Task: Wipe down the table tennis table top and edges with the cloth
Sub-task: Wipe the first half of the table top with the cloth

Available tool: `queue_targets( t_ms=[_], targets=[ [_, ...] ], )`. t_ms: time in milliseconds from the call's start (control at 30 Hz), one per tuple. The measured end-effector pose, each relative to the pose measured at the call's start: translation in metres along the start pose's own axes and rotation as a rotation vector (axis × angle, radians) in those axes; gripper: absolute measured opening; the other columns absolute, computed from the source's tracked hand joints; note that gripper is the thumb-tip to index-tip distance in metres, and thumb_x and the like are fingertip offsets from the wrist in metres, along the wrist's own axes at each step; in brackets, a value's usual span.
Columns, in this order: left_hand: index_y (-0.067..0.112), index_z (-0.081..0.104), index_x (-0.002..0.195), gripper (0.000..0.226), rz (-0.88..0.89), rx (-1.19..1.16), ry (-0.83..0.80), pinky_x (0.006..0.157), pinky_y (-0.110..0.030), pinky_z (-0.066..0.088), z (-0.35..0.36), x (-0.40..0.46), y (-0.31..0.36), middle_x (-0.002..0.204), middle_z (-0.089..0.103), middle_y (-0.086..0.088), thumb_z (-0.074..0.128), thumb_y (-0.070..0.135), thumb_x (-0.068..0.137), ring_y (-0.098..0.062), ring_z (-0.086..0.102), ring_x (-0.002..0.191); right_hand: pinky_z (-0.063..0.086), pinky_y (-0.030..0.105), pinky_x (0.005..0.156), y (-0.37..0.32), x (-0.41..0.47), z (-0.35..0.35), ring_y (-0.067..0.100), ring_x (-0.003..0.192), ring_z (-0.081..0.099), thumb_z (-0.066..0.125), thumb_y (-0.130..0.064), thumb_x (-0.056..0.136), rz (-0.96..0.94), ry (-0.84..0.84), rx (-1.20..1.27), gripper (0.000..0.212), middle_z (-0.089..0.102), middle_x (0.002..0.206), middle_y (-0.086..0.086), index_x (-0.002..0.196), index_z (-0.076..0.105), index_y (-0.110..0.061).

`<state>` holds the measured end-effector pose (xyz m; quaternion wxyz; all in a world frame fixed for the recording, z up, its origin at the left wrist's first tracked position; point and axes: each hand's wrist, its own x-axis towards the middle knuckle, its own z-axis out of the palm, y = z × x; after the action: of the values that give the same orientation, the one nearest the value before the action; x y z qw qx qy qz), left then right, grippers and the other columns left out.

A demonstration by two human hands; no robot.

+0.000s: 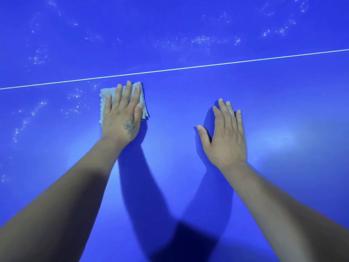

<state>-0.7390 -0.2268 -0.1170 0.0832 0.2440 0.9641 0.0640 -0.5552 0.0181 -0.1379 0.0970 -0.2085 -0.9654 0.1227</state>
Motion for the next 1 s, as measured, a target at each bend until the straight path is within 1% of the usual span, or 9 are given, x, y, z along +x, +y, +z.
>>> queue_targets(
  t_ms=[67,233,367,433,567,667,733,867,1000],
  targets=[
    [0.030,0.007,0.172,0.061,-0.034,-0.002,0.027,0.133,-0.052,0.002,0.003,-0.022,0.001,0.180,0.006,0.004,0.008,0.045,0.113,-0.024,-0.001,0.166,0.012,0.053,0.134,-0.007,0.000,-0.002,0.027,0.165,0.016,0.042,-0.054,0.110,-0.001,0.004,0.002,0.071,0.027,0.175,0.011,0.157,0.043,-0.001],
    [0.025,0.011,0.172,0.059,-0.025,-0.023,0.069,0.133,-0.056,0.008,0.017,-0.083,0.011,0.179,0.009,0.001,0.017,0.039,0.115,-0.025,0.002,0.166,0.014,0.051,0.134,-0.055,-0.009,0.001,0.028,0.164,0.022,0.046,-0.033,0.109,-0.064,0.026,0.077,0.058,0.032,0.173,0.011,0.158,0.045,-0.003],
    [0.023,0.013,0.172,0.059,0.033,-0.011,0.055,0.132,-0.058,0.013,0.024,-0.127,0.026,0.179,0.008,0.002,0.023,0.037,0.115,-0.024,0.001,0.166,0.016,0.050,0.134,-0.071,-0.017,0.011,0.026,0.166,0.013,0.035,-0.037,0.112,-0.020,-0.049,-0.022,0.062,0.021,0.177,0.012,0.163,0.036,-0.002],
    [0.022,0.015,0.171,0.059,0.060,-0.001,0.054,0.131,-0.058,0.015,0.026,-0.134,0.032,0.179,0.010,0.001,0.023,0.035,0.115,-0.024,0.002,0.166,0.016,0.049,0.134,-0.071,-0.016,0.013,0.027,0.166,0.012,0.034,-0.034,0.111,-0.009,-0.065,-0.049,0.062,0.019,0.177,0.014,0.163,0.034,0.000],
    [0.021,0.016,0.171,0.058,0.178,0.018,0.064,0.131,-0.057,0.015,0.027,-0.111,0.037,0.179,0.011,-0.001,0.023,0.035,0.115,-0.025,0.004,0.166,0.016,0.049,0.134,-0.073,-0.016,0.014,0.029,0.166,0.012,0.039,-0.016,0.106,-0.004,-0.077,-0.049,0.056,0.020,0.176,0.017,0.159,0.038,0.002],
    [0.021,0.018,0.171,0.058,0.326,0.021,0.080,0.131,-0.055,0.015,0.027,-0.061,0.046,0.179,0.015,0.000,0.022,0.037,0.116,-0.024,0.009,0.166,0.015,0.049,0.134,-0.073,-0.016,0.015,0.029,0.166,0.014,0.044,-0.012,0.103,-0.004,-0.069,-0.060,0.057,0.021,0.176,0.017,0.159,0.039,0.002],
    [0.022,0.021,0.171,0.058,0.343,0.022,0.082,0.131,-0.055,0.014,0.027,-0.023,0.049,0.178,0.017,0.000,0.021,0.039,0.116,-0.025,0.013,0.165,0.016,0.049,0.134,-0.073,-0.016,0.016,0.028,0.166,0.016,0.041,-0.012,0.104,-0.004,-0.059,-0.061,0.056,0.023,0.176,0.016,0.158,0.039,0.002],
    [0.027,0.015,0.171,0.062,0.173,0.004,0.077,0.132,-0.055,0.007,0.018,0.037,0.017,0.179,0.015,0.000,0.015,0.045,0.112,-0.027,0.010,0.165,0.018,0.049,0.134,-0.073,-0.016,0.016,0.028,0.165,0.017,0.032,-0.019,0.103,-0.002,-0.048,-0.065,0.058,0.025,0.175,0.015,0.157,0.042,0.001],
    [0.030,0.007,0.172,0.061,-0.096,-0.063,0.072,0.132,-0.055,0.003,0.007,0.038,-0.039,0.180,0.007,0.001,0.014,0.044,0.113,-0.027,0.002,0.166,0.019,0.049,0.134,-0.074,-0.016,0.015,0.027,0.166,0.016,0.032,-0.020,0.105,-0.005,-0.055,-0.069,0.057,0.024,0.176,0.014,0.156,0.043,0.002]
  ],
)
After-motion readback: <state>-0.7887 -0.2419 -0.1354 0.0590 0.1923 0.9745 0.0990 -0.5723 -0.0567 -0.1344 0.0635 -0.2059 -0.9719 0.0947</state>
